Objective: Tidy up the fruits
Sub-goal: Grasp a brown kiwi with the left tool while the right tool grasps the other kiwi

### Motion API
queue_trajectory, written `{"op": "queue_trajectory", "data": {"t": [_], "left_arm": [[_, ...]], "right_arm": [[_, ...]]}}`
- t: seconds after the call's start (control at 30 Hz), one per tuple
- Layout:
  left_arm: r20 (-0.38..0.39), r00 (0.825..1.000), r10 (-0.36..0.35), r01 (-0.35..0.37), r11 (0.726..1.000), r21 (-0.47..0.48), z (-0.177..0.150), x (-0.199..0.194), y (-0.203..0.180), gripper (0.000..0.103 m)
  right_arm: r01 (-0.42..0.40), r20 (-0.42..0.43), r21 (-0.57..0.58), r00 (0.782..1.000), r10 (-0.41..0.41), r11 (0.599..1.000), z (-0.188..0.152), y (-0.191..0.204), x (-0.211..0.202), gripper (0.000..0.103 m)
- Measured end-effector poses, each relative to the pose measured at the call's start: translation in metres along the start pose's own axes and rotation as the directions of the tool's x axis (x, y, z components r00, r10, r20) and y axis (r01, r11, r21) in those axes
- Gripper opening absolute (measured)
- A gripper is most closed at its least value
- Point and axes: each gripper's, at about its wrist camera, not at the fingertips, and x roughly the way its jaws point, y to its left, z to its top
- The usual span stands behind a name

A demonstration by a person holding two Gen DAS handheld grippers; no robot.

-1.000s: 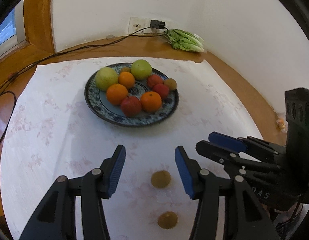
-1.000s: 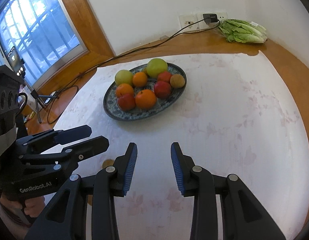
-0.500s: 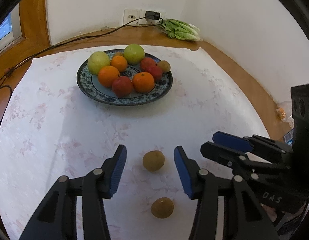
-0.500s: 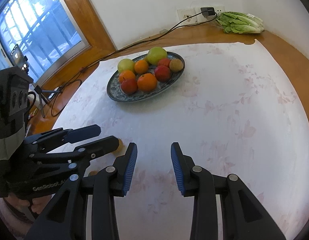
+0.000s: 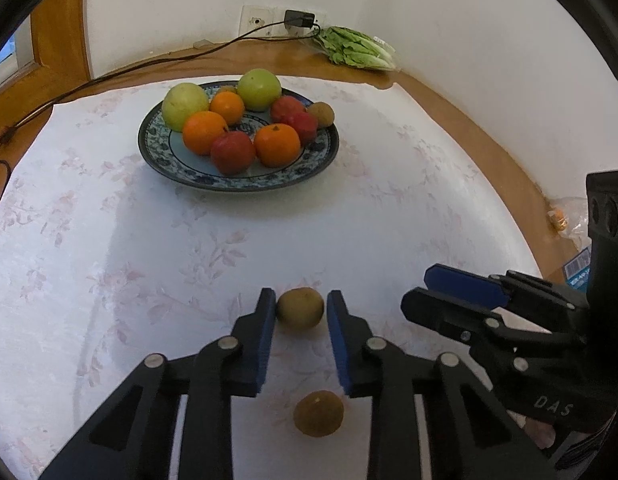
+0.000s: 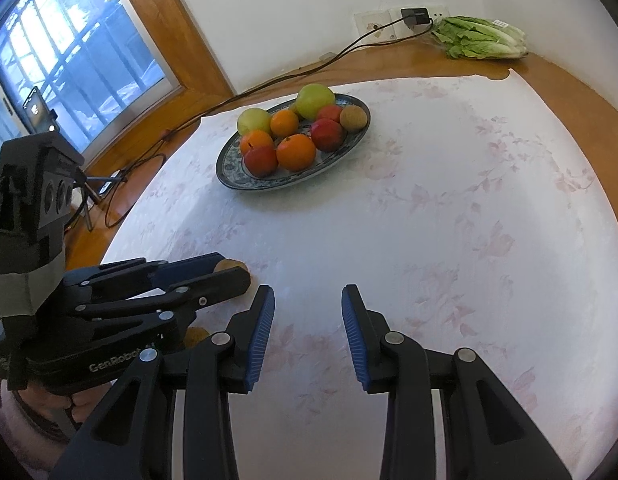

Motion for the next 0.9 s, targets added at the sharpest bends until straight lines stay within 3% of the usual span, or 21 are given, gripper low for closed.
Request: {"op": "queue_trajectory", "data": {"t": [0.27,0.63,0.9], "left_arm": [[0.021,1.0,0.013,-0.013,1.0,-0.018,-0.001,-0.008,0.009,0.026],[0.055,0.992,0.114,-0.107,0.988,-0.115,-0.009,-0.037,0.053,0.026],[0.057,0.989,0.138,-0.126,0.977,-0.174,-0.021,-0.047,0.075,0.026]], "right_arm": [[-0.013,-0.004,-0.014,1.0,0.013,1.0,-0.001,0.006,0.0,0.036],[-0.055,-0.028,-0.063,0.998,0.053,0.996,-0.009,0.027,0.004,0.036],[-0.094,-0.053,-0.129,0.995,0.087,0.987,-0.017,0.052,0.005,0.036]]}}
